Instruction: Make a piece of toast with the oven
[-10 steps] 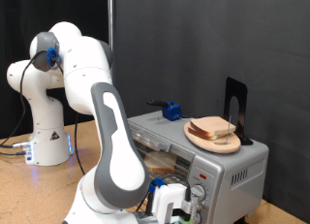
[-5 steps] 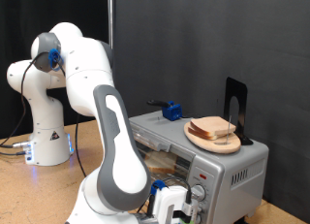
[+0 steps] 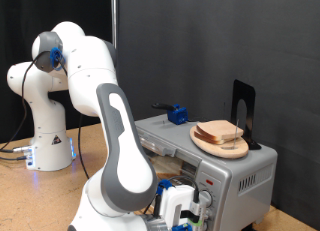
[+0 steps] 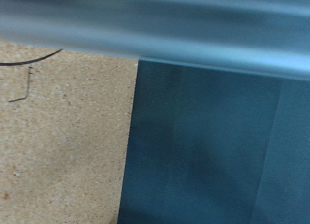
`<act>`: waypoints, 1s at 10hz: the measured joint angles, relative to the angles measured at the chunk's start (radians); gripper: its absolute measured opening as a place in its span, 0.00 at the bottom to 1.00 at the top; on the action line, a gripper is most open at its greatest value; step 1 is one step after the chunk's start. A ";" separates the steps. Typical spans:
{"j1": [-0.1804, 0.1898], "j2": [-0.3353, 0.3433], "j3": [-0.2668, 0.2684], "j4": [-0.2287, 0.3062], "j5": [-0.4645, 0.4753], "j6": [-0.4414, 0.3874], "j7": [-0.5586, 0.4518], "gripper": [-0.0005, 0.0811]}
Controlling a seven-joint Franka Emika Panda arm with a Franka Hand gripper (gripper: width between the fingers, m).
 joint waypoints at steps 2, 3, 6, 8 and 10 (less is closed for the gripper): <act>0.001 -0.010 0.000 -0.003 0.001 0.011 0.008 0.26; 0.000 -0.011 0.000 -0.010 0.005 0.018 0.008 0.13; 0.003 -0.022 0.001 -0.032 0.028 0.033 -0.028 0.13; 0.003 -0.034 0.005 -0.070 0.085 0.045 -0.155 0.13; 0.003 -0.046 0.009 -0.105 0.141 0.050 -0.278 0.13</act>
